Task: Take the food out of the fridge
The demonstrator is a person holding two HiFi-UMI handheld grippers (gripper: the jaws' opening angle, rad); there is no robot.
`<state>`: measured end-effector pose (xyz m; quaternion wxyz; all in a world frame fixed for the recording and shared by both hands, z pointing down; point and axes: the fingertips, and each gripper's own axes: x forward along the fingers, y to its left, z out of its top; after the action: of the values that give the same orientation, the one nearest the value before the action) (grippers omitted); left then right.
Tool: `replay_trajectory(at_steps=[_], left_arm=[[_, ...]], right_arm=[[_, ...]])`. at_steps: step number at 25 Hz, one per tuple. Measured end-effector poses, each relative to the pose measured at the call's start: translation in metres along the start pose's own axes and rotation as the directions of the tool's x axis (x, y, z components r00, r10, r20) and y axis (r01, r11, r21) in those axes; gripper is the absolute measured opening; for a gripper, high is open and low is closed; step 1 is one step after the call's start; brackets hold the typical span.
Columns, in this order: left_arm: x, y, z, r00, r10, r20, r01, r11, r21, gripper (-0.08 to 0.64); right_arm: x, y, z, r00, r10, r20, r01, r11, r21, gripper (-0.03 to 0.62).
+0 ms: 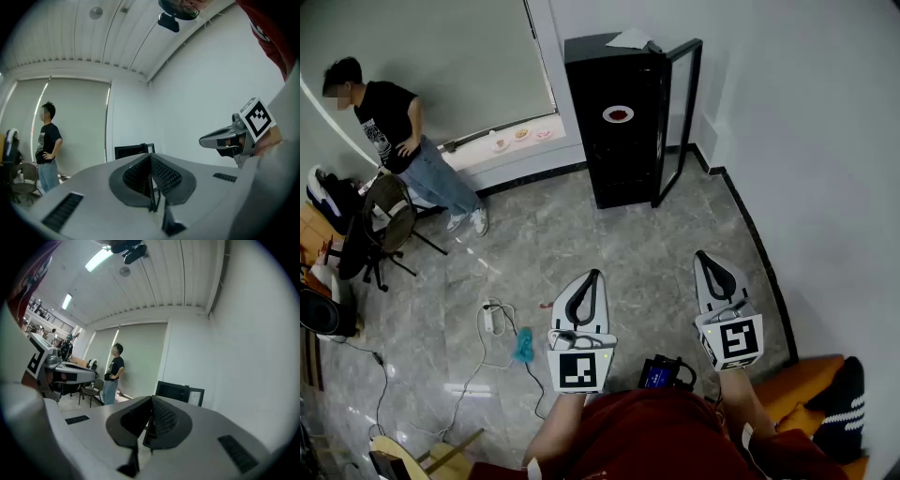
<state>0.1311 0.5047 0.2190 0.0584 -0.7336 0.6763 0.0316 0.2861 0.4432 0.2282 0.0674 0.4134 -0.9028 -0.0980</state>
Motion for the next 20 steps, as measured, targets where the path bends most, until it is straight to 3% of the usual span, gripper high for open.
replay_trajectory(at_steps=[20], left_arm=[[0.019,-0.024,-0.001,0.999,0.030,-0.024,-0.030,0.999,0.032,0.017]], right_arm=[[0.003,-0.030,-0.006,0.999,0.033,0.034,-0.034,0.999,0.030,0.021]])
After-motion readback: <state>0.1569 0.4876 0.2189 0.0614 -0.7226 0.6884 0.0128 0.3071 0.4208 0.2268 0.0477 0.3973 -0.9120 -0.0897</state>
